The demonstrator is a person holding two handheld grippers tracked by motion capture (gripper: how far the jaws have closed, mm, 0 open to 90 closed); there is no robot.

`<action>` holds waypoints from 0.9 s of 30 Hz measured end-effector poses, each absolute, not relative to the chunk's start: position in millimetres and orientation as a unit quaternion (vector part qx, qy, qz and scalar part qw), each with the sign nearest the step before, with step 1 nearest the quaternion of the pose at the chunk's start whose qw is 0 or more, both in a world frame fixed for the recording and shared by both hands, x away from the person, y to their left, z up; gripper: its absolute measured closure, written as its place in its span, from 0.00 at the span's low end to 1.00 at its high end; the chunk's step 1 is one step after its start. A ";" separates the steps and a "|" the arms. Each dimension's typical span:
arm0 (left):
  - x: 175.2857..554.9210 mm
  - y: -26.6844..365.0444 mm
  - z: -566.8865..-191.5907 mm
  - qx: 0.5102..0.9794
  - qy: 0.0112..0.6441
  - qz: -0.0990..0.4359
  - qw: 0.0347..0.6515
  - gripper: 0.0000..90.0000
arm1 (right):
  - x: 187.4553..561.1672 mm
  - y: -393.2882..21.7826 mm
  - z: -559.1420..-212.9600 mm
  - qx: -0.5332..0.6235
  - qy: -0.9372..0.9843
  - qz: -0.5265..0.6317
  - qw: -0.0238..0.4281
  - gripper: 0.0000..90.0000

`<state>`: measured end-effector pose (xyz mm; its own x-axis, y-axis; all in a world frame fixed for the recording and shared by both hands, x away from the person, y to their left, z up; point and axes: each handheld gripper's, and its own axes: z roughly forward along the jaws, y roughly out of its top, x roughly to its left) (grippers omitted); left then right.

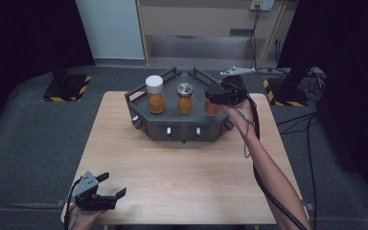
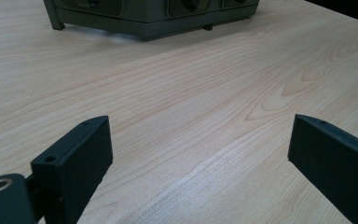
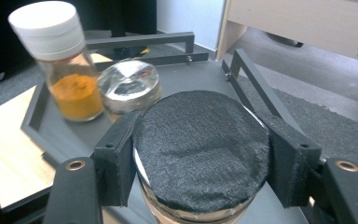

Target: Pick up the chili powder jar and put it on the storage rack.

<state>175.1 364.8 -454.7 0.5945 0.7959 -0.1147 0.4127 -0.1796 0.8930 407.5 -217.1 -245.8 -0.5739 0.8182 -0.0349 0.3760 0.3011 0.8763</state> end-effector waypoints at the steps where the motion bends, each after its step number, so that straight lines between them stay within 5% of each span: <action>1: 175.1 364.7 -454.6 0.744 0.407 0.194 0.494 0.06 | 409.5 -216.4 -246.6 0.392 0.766 0.445 0.248 0.39; 27: 175.6 366.2 -455.8 0.741 0.410 0.191 0.496 0.06 | 447.7 -209.5 -273.2 0.428 0.747 0.441 0.253 0.39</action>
